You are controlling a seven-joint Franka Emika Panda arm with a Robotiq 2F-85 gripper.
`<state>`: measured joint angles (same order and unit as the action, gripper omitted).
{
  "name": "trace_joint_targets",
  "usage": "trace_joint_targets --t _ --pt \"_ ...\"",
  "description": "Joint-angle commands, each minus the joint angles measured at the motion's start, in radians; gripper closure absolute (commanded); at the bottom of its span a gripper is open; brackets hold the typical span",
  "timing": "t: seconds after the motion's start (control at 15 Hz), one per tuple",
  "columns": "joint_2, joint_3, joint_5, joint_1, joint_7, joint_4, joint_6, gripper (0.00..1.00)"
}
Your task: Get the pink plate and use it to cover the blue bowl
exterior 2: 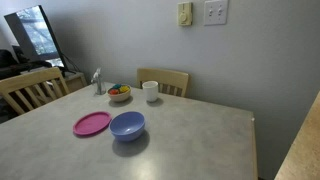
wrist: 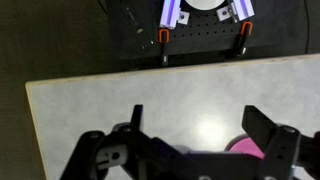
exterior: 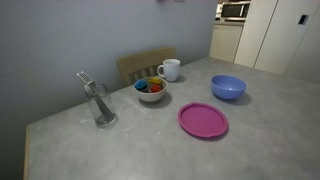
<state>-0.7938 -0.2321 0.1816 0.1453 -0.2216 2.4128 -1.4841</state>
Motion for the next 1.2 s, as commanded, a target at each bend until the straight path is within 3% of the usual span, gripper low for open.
trace_joint_targets --t 0.0,0.47,1.13 --pt "0.0 -0.004 0.002 -0.006 0.003 -0.002 0.003 0.0" --pt "0.153 -0.01 0.095 -0.111 -0.202 -0.109 -0.083 0.0" --pt "0.449 0.131 0.088 -0.28 -0.411 -0.211 -0.291 0.0"
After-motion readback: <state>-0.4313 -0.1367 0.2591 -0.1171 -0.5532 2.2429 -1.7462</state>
